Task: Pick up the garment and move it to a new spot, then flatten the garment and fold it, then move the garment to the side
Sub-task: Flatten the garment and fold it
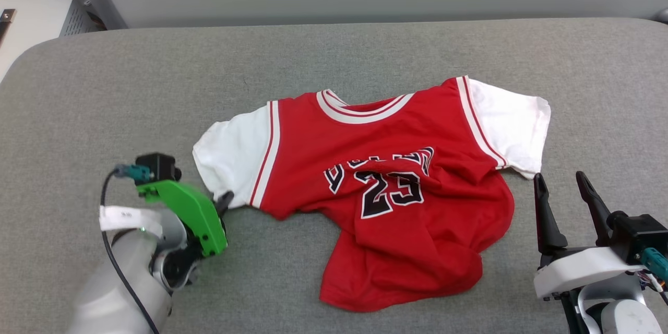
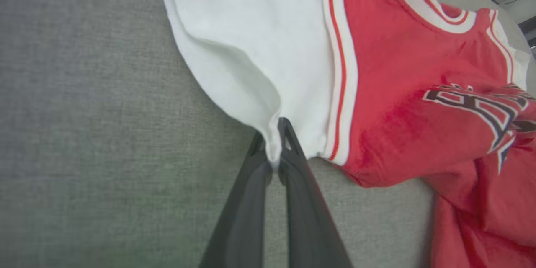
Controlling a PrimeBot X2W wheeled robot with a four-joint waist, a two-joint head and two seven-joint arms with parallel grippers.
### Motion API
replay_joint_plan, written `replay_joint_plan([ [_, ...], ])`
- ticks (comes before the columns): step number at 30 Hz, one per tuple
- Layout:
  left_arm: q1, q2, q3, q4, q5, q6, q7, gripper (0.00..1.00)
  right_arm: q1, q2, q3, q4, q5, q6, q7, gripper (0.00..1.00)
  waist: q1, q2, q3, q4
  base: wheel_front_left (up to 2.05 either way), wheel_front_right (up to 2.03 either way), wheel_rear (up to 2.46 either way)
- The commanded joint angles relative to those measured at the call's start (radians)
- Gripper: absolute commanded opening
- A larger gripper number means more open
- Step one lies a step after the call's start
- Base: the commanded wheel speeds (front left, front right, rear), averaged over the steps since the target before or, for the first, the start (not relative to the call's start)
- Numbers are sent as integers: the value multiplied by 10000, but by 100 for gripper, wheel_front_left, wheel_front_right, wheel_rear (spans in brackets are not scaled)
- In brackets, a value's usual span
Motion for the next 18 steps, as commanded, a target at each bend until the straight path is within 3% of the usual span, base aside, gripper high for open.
replay_joint_plan([
  [1, 204, 85, -155, 128, 83, -30, -87, 14, 57, -43, -11, -66, -28, -9, 38, 100, 0, 0, 33, -9, 0, 0, 0],
  [2, 261, 92, -264, 206, 135, -30, -117, 32, 55, -42, -22, -71, -32, -9, 49, 100, 0, 0, 39, -6, 0, 0, 0],
  [3, 316, 87, -367, 313, 163, -30, -144, 94, 54, -40, -38, -73, -40, -9, 63, 100, 0, 0, 37, 5, 0, 0, 0],
  [4, 341, 82, -424, 386, 168, -30, -137, 100, 54, -39, -48, -72, -45, -9, 70, 100, 0, 0, 30, 15, 0, 0, 0],
  [12, 159, 323, -857, 649, 921, -30, -1825, 100, 197, -17, -151, 42, -88, -9, 102, 100, 0, 0, -446, 227, 0, 0, 0],
  [18, 342, 762, -1840, -777, 1915, -30, -3897, 100, 420, -184, -226, -20, 67, -9, -57, 100, 0, 0, -1094, 393, 0, 0, 0],
])
